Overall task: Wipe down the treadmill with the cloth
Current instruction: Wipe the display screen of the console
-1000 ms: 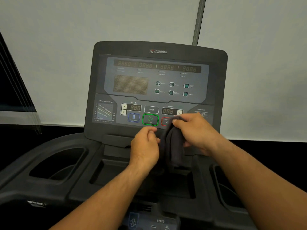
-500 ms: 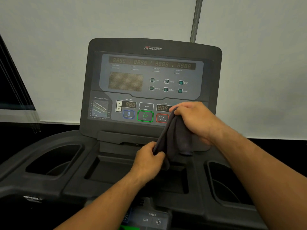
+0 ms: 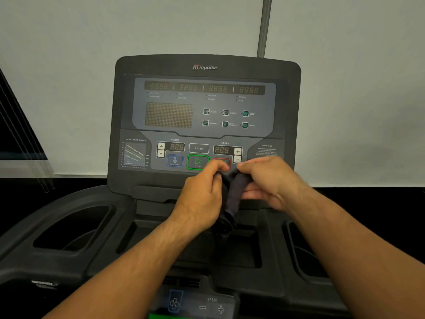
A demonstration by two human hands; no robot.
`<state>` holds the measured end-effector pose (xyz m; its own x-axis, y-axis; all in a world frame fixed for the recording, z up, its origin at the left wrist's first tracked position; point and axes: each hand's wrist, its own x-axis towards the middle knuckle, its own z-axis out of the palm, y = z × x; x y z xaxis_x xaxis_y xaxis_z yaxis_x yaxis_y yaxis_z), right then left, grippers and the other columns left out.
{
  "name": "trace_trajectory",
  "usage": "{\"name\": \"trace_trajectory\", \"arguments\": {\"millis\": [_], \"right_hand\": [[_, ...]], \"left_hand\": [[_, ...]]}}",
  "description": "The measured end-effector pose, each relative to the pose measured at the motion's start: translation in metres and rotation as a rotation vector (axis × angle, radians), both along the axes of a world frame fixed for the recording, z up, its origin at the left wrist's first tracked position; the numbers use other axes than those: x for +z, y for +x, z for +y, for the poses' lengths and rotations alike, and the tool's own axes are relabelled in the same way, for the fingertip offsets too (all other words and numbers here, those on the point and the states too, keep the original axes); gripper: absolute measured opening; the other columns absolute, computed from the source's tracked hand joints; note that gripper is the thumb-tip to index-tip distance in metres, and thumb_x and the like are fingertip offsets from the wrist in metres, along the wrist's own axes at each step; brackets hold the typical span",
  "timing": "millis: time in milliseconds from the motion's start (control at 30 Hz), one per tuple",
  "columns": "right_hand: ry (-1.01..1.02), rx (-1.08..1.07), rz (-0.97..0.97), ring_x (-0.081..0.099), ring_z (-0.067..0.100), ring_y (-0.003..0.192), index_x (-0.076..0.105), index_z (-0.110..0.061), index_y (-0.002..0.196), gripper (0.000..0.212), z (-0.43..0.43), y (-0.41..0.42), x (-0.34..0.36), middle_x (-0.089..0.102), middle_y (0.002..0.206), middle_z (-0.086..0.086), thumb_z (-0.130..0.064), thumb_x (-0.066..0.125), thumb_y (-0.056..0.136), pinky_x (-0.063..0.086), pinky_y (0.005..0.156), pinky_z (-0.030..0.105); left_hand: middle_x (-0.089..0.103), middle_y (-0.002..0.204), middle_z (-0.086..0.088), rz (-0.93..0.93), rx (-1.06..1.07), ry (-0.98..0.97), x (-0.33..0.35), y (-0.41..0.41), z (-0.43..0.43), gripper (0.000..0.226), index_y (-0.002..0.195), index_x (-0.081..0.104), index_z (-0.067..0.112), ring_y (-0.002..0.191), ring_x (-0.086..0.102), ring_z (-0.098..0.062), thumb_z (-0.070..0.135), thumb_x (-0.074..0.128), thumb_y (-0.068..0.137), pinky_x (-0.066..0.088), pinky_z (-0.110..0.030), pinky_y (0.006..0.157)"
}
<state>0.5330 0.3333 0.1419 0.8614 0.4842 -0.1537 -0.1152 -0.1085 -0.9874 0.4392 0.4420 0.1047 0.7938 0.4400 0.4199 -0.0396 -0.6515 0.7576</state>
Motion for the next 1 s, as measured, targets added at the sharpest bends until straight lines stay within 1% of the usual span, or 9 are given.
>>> {"name": "trace_trajectory", "arguments": {"millis": [100,167,233,367,467,667,833,933,1000], "right_hand": [[0.003,0.014,0.010,0.071,0.027,0.058,0.062,0.002,0.108,0.018,0.004,-0.002,0.002,0.072,0.079,0.019,-0.009,0.058,0.094,0.057,0.050,0.034],[0.003,0.015,0.017,0.072,0.030,0.061,0.061,0.003,0.110,0.021,0.004,-0.002,0.004,0.072,0.085,0.022,-0.010,0.057,0.094,0.058,0.051,0.036],[0.013,0.004,0.011,0.072,0.032,0.065,0.061,0.004,0.109,0.022,0.002,0.000,0.005,0.072,0.087,0.023,-0.011,0.058,0.093,0.059,0.053,0.039],[-0.062,-0.008,-0.088,0.074,0.026,0.068,0.064,-0.005,0.101,0.021,-0.010,0.008,0.010,0.074,0.079,0.014,-0.021,0.068,0.088,0.061,0.061,0.038],[-0.176,0.031,-0.138,0.073,0.023,0.073,0.060,-0.012,0.086,0.014,-0.026,0.018,0.016,0.068,0.084,0.012,-0.017,0.073,0.084,0.061,0.068,0.042],[0.285,-0.050,-0.127,0.072,0.027,0.091,0.066,-0.010,0.098,0.012,-0.047,0.033,0.031,0.070,0.092,0.013,-0.004,0.064,0.088,0.058,0.085,0.044],[0.438,-0.413,-0.418,0.070,0.014,0.089,0.066,-0.012,0.113,0.036,-0.042,0.047,0.050,0.073,0.090,0.000,0.005,0.067,0.081,0.057,0.080,0.026],[0.241,-0.566,-0.835,0.064,0.005,0.103,0.056,-0.019,0.129,0.044,-0.027,0.066,0.051,0.067,0.112,-0.005,-0.007,0.062,0.087,0.051,0.093,0.025],[0.048,-0.523,-1.062,0.050,0.014,0.125,0.043,-0.018,0.143,0.056,-0.010,0.085,0.044,0.055,0.135,0.003,-0.018,0.060,0.090,0.038,0.108,0.030]], "left_hand": [[0.067,0.076,0.005,0.022,-0.002,-0.055,0.005,-0.002,-0.004,0.021,0.092,0.067,0.024,0.069,0.057,-0.007,0.018,0.048,0.098,0.043,-0.019,0.061],[0.068,0.077,0.007,0.061,-0.005,-0.043,0.008,-0.006,-0.008,0.013,0.089,0.066,0.026,0.069,0.058,-0.001,0.037,0.060,0.090,0.042,-0.014,0.058],[0.064,0.074,0.010,0.137,-0.003,0.023,0.006,-0.009,-0.010,0.029,0.091,0.061,0.026,0.065,0.057,-0.001,0.050,0.072,0.077,0.040,-0.013,0.053],[0.061,0.081,0.007,0.210,0.017,0.304,0.011,-0.004,-0.002,0.007,0.093,0.064,0.024,0.084,0.061,-0.021,0.028,0.062,0.088,0.045,-0.029,0.069],[0.058,0.091,0.008,0.220,-0.067,0.448,0.030,0.004,0.008,0.010,0.097,0.062,0.021,0.093,0.057,-0.018,0.021,0.052,0.093,0.044,-0.031,0.078],[0.056,0.105,-0.002,0.116,-0.068,0.558,0.074,0.044,0.028,0.015,0.100,0.055,0.021,0.099,0.052,-0.024,0.012,0.043,0.095,0.044,-0.036,0.086],[0.059,0.106,0.000,0.015,-0.119,0.486,0.101,0.090,0.023,0.028,0.109,0.061,0.019,0.095,0.052,-0.015,0.006,0.041,0.096,0.036,-0.018,0.071],[0.065,0.101,0.001,-0.054,-0.138,0.266,0.108,0.117,0.012,0.025,0.108,0.060,0.022,0.090,0.059,-0.016,0.006,0.043,0.097,0.047,-0.021,0.069],[0.064,0.098,0.002,-0.105,-0.095,0.108,0.107,0.134,0.006,0.025,0.113,0.057,0.021,0.087,0.061,-0.016,0.006,0.046,0.097,0.049,-0.025,0.070]]}}
